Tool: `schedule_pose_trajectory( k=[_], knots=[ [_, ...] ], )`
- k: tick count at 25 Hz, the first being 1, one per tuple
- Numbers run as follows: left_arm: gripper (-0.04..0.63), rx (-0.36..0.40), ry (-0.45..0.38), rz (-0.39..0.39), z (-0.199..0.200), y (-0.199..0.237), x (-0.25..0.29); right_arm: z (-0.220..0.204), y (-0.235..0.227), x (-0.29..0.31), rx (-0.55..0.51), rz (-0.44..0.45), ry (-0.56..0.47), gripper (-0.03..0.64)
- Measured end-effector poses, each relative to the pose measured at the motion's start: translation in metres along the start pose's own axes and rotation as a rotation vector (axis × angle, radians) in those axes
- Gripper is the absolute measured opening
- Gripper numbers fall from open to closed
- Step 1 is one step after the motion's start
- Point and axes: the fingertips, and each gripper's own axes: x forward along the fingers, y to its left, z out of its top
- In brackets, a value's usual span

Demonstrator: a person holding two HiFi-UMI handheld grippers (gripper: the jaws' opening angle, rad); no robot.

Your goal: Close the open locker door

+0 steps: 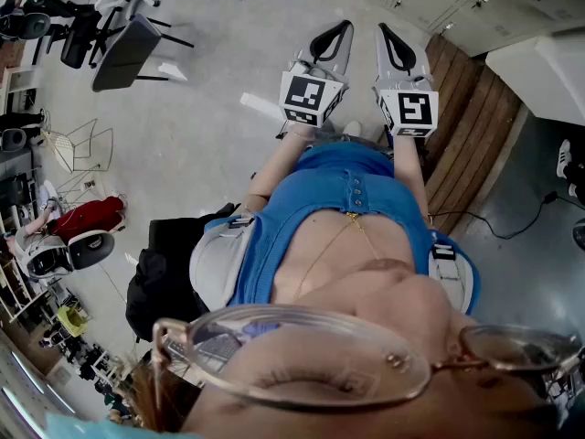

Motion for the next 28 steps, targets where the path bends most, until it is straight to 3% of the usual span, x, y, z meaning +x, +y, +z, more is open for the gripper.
schedule_pose_trajectory(
  k=[10,16,21,28],
  knots=[
    [-0.006,-0.043,0.009,-0.067,0.001,0.020,0.016,-0.002,-0.001,0.028,0.053,-0.002,-0.008,0.002],
    [-0.006,-0.054,-0.012,-0.125,0.005,0.058,0.052,0.004,-0.008,0.079,0.052,0.015,-0.046,0.002],
    [-0.006,-0.051,-0.014,-0.161,0.012,0.106,0.085,0.005,-0.022,0.139,0.005,-0.045,-0.012,0.002],
    [-0.006,-0.049,-0.004,-0.231,0.015,0.155,0.122,0.003,-0.036,0.202,0.034,-0.094,-0.031,0.002]
  ],
)
